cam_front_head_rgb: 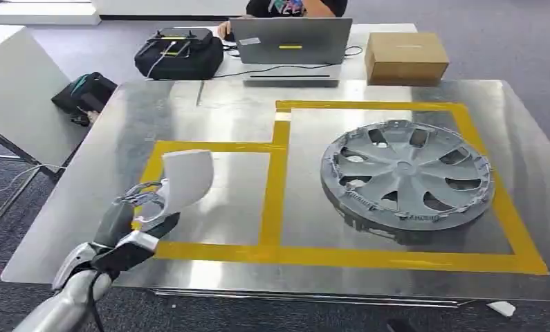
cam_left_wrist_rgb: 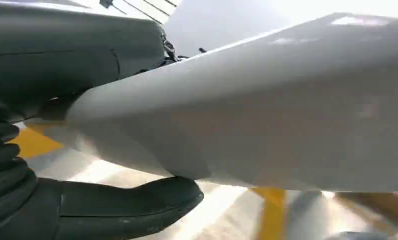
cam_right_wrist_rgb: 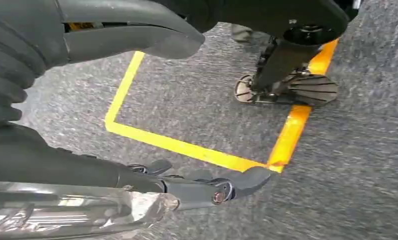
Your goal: Take the parts from the cabinet and place them on the table.
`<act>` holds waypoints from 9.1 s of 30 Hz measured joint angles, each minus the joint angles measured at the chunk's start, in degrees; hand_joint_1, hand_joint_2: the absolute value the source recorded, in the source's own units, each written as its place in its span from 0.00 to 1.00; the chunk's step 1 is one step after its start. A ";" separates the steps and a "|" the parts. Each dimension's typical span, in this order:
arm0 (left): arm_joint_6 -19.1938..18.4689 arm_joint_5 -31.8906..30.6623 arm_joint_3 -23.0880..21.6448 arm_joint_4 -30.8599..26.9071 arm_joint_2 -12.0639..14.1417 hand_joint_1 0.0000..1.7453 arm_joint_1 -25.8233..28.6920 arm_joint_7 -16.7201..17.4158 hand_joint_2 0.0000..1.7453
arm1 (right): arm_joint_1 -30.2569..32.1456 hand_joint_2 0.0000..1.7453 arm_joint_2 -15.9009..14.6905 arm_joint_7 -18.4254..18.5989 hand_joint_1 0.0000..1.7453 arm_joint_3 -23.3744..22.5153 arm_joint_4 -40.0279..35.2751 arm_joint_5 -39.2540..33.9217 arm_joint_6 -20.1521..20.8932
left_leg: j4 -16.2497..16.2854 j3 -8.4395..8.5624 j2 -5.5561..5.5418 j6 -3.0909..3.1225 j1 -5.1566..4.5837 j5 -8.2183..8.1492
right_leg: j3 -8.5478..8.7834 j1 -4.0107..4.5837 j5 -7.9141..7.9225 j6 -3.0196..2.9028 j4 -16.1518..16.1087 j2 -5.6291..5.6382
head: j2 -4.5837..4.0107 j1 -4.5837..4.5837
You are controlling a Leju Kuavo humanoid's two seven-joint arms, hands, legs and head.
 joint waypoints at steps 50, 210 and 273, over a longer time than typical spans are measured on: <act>9.41 -17.44 -14.12 55.32 -11.39 1.00 -28.78 17.75 1.00 | 0.10 1.00 0.59 3.80 0.00 3.67 0.09 0.24 -1.83 | -12.19 4.60 -0.43 5.18 -1.46 5.93 | 2.55 -1.00 -0.60 3.07 -1.16 -0.75 | 0.00 0.00; -29.20 35.08 14.27 -39.19 -12.22 0.00 17.17 -16.39 0.00 | 1.12 0.00 0.46 -1.11 0.00 -3.84 -0.11 -9.03 -0.22 | 4.71 -2.67 0.26 -1.11 -0.45 -3.46 | 2.57 0.30 -0.52 -0.32 -2.26 -0.82 | 0.00 0.11; -22.04 30.84 8.55 -34.84 -7.96 0.00 14.92 -16.39 0.00 | 0.97 0.00 -0.85 2.03 0.00 -4.87 -0.20 -5.27 0.07 | 0.77 0.56 0.14 -1.00 -0.43 0.93 | 2.28 0.43 0.84 -0.06 -3.45 -1.16 | 0.00 -0.13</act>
